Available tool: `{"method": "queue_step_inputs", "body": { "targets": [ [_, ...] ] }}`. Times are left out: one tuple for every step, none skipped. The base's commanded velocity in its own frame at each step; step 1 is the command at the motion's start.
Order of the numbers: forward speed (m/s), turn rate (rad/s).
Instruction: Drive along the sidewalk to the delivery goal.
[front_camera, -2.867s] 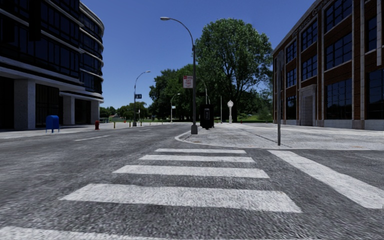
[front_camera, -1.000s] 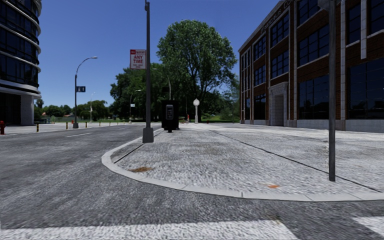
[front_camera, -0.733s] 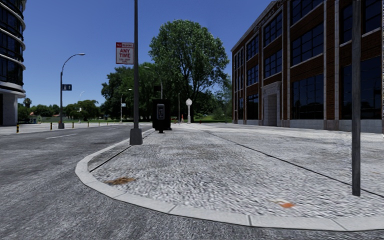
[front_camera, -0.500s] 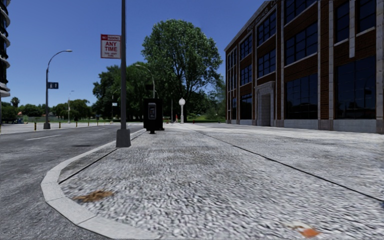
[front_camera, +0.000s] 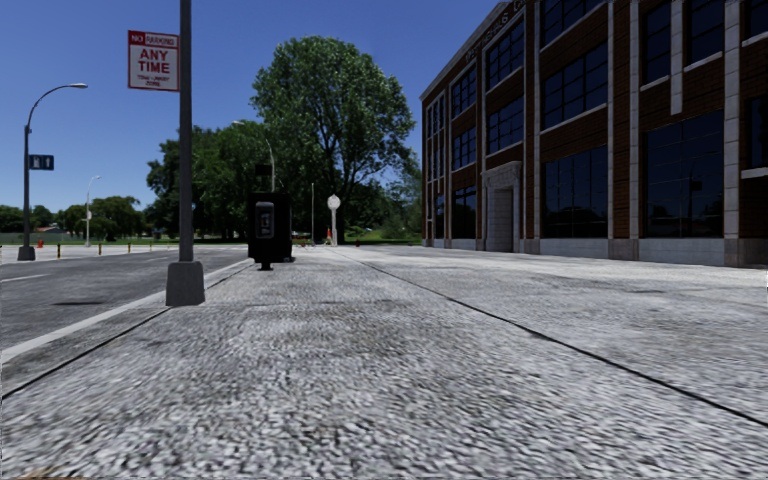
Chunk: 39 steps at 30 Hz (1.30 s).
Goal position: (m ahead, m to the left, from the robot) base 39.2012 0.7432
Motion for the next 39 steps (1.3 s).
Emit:
{"method": "queue_step_inputs", "body": {
  "targets": [
    [1.5,-0.28],
    [1.5,-0.26],
    [1.5,-0.16],
    [1.5,-0.04],
    [1.5,-0.04],
    [1.5,0.0],
    [1.5,0.0],
    [1.51,0.0],
    [1.51,0.0],
    [1.51,0.0],
    [1.51,0.0],
    [1.51,0.0],
    [1.51,0.0],
    [1.51,0.0],
    [1.51,0.0],
    [1.51,0.0],
    [1.52,0.0],
    [1.54,0.0],
    [1.54,0.0],
    [1.54,0.0],
    [1.55,0.0],
    [1.55,0.0],
    [1.55,0.0],
    [1.55,0.0],
    [1.55,0.0],
    [1.56,0.0],
    [1.56,0.0],
    [1.56,0.0],
    [1.56,0.0],
    [1.56,0.0],
    [1.56,0.0],
    [1.56,0.0],
    [1.56,0.0],
    [1.56,0.0],
    [1.56,0.0],
    [1.58,0.0],
    [2.0,0.0],
    [2.0,0.0],
    [2.0,0.0]
  ]
}}
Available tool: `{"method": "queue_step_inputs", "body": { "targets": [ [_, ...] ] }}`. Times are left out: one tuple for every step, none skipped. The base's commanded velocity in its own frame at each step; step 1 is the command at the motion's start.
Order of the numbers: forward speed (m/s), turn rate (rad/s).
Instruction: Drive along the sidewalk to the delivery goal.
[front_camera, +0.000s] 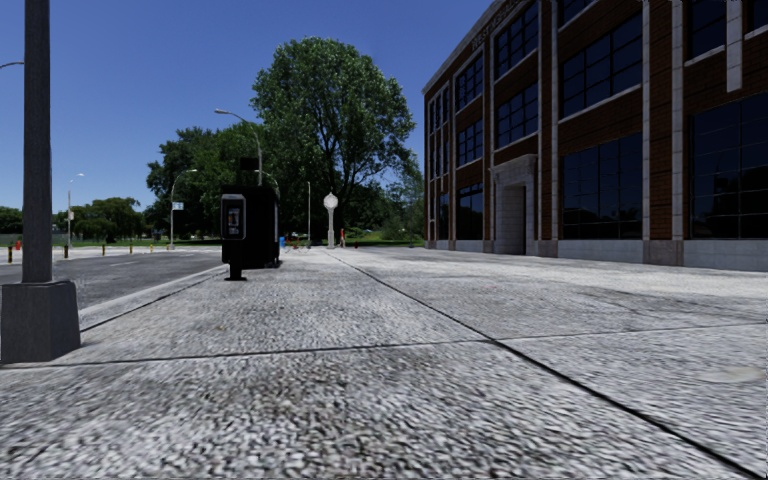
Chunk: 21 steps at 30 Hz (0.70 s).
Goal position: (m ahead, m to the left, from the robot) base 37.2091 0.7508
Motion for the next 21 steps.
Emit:
{"method": "queue_step_inputs", "body": {
  "targets": [
    [2.0,0.0],
    [2.0,0.0],
    [2.0,0.0],
    [2.0,0.0],
    [2.0,-0.01],
    [2.0,-0.01],
    [2.0,-0.02],
    [2.0,-0.06],
    [2.0,-0.09],
    [2.0,-0.09],
    [2.0,-0.16],
    [2.0,-0.2],
    [2.0,-0.21],
    [2.0,-0.21],
    [2.0,-0.21],
    [2.0,-0.21],
    [2.0,-0.22],
    [2.0,-0.23],
    [2.0,-0.24],
    [2.0,-0.24],
    [2.0,-0.25]
  ]
}}
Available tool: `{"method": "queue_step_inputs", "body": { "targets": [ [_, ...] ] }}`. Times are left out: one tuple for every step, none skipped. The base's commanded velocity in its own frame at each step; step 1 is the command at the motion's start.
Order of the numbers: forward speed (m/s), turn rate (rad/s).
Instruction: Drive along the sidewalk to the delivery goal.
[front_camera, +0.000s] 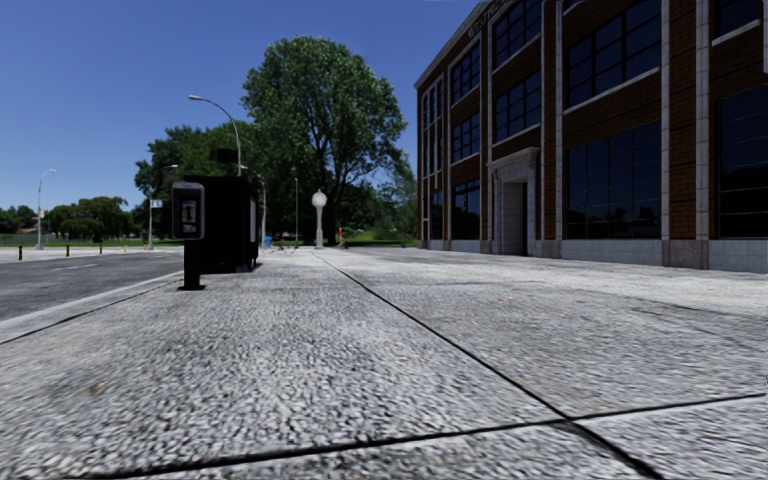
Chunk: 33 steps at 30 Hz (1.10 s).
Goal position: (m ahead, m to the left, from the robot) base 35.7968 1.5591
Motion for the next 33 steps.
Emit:
{"method": "queue_step_inputs", "body": {
  "targets": [
    [2.0,-0.26],
    [2.0,-0.26],
    [2.0,-0.26],
    [2.0,-0.26],
    [2.0,-0.26],
    [2.0,-0.26],
    [2.0,-0.26],
    [2.0,-0.26],
    [2.0,-0.26],
    [2.0,-0.26],
    [2.0,-0.26],
    [2.0,-0.26],
    [2.0,-0.26],
    [2.0,-0.26],
    [2.0,-0.26],
    [2.0,-0.26],
    [2.0,-0.26],
    [2.0,-0.25],
    [2.0,-0.25],
    [2.0,-0.25],
    [2.0,-0.24],
    [2.0,-0.12],
    [2.0,0.0],
    [2.0,0.0],
    [2.0,0.0],
    [2.0,0.0],
    [2.0,0.0],
    [2.0,0.0],
    [2.0,0.0],
    [2.0,0.0],
    [2.0,0.0],
    [2.0,0.0],
    [2.0,0.0]
  ]
}}
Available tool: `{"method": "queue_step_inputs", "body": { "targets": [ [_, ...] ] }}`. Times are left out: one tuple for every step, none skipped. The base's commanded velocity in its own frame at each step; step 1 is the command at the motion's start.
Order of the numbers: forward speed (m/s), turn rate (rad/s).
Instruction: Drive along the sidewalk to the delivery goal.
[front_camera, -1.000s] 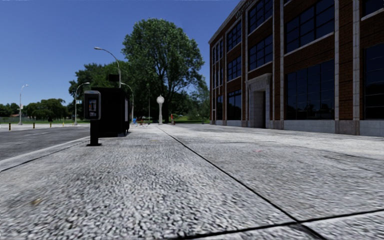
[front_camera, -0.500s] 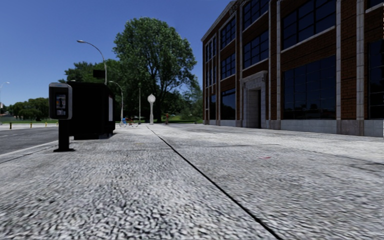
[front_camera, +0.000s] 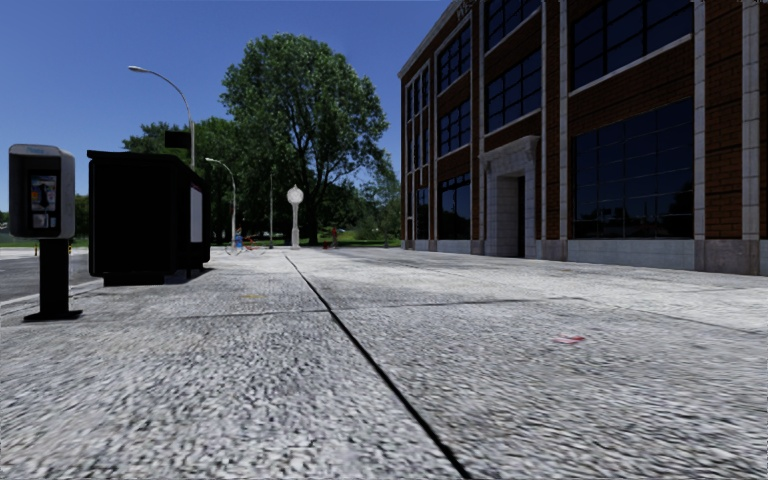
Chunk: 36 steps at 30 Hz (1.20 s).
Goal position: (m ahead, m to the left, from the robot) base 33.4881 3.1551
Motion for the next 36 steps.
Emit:
{"method": "queue_step_inputs", "body": {
  "targets": [
    [2.0,0.0],
    [2.0,0.0],
    [2.0,0.0],
    [2.0,0.0],
    [2.0,0.0],
    [2.0,0.0],
    [2.0,0.0],
    [2.0,0.0],
    [2.0,0.0],
    [2.0,0.0],
    [2.0,0.0],
    [2.0,0.0],
    [2.0,0.0],
    [2.0,0.0],
    [2.0,0.0],
    [2.0,0.0],
    [2.0,0.0],
    [2.0,0.0],
    [2.0,0.0],
    [2.0,0.0],
    [2.0,0.0],
    [2.0,0.0],
    [2.0,0.0],
    [2.0,0.0],
    [2.0,0.0],
    [2.0,0.0],
    [2.0,0.0],
    [2.0,0.0],
    [2.0,0.0],
    [2.0,0.0],
    [2.0,0.0],
    [2.0,0.0],
    [2.0,0.0],
    [2.0,0.0],
    [2.0,0.0],
    [2.0,0.0]
  ]
}}
